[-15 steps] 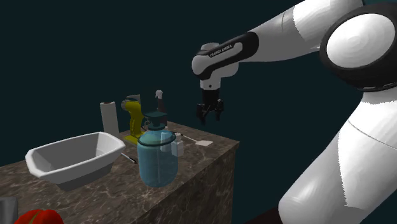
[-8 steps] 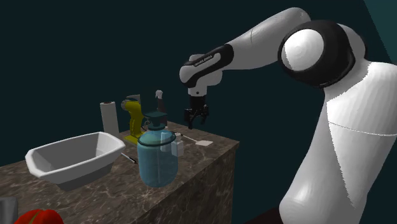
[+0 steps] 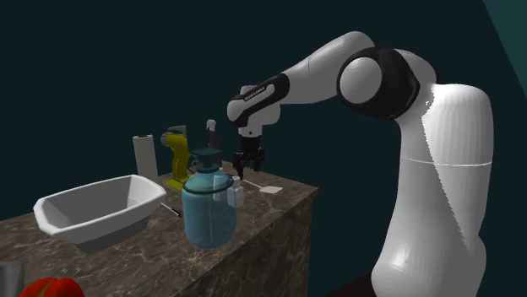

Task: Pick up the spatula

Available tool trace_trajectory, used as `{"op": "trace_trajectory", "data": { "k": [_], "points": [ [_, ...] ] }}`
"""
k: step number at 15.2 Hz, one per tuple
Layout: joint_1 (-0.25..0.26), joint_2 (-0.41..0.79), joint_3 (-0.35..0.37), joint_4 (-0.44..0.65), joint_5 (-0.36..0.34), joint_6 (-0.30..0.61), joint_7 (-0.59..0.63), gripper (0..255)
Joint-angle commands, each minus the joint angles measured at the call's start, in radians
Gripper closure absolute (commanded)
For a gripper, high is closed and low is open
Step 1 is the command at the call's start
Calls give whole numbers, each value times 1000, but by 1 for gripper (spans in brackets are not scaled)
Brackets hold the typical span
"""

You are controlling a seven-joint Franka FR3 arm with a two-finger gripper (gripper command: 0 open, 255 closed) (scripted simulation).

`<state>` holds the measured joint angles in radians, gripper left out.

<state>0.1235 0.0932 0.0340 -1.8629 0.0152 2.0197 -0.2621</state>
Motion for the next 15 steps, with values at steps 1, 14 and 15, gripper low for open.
{"op": "trace_trajectory", "data": {
  "k": [1, 14, 15],
  "points": [
    [0, 6, 0, -17, 1, 24, -2, 0],
    [0, 14, 0, -41, 1, 56, -2, 255],
    [0, 15, 0, -41, 0, 56, -2, 255]
  ]
}}
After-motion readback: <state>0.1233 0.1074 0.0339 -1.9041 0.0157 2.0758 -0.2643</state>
